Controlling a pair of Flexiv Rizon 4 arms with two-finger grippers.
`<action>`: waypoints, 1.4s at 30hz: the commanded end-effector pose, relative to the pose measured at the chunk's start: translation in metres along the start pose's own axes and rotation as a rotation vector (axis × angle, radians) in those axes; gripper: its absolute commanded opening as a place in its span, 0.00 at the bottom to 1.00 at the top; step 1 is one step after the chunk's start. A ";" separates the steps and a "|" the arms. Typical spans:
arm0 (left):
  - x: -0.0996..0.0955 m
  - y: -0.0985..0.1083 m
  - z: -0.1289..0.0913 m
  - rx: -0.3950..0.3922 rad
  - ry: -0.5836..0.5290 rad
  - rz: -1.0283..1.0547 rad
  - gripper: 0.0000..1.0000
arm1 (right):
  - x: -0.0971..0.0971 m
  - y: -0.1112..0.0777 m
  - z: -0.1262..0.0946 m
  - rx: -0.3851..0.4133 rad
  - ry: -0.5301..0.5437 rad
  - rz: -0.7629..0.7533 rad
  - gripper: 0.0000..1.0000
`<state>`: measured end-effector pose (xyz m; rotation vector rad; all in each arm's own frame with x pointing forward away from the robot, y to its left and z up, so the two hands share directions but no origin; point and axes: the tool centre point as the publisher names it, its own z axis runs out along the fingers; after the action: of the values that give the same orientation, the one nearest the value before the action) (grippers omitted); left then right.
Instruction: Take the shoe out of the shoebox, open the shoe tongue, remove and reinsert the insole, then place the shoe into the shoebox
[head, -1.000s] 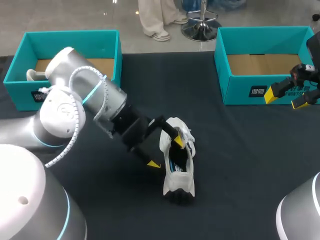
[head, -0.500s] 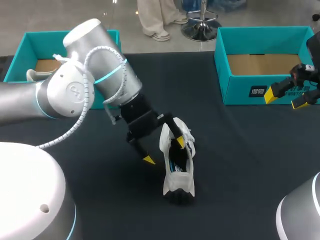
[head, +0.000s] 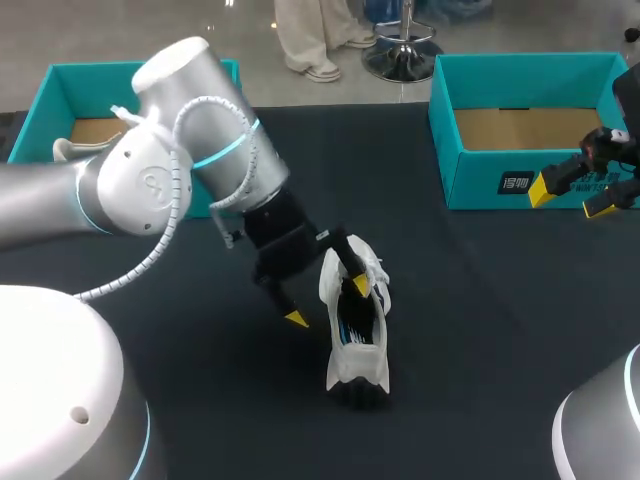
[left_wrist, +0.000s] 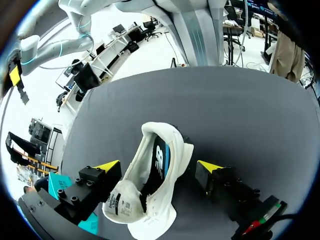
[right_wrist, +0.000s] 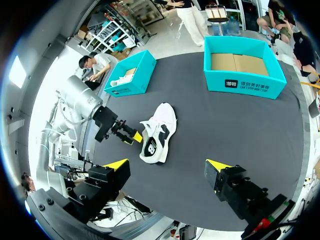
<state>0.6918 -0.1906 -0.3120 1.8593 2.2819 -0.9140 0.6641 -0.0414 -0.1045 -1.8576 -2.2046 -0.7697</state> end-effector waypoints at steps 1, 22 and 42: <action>-0.010 -0.007 0.003 -0.105 0.090 0.003 0.08 | 0.000 0.004 0.001 0.008 -0.002 0.002 1.00; -0.020 0.000 0.032 -0.078 0.291 0.092 0.00 | 0.000 0.004 0.001 0.008 -0.002 0.002 1.00; 0.003 -0.006 0.063 -0.114 0.431 0.097 0.00 | 0.000 0.004 0.001 0.008 -0.002 0.002 1.00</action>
<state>0.6663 -0.2153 -0.3604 2.2646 2.3625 -0.4027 0.6642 -0.0413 -0.1045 -1.8574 -2.2048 -0.7695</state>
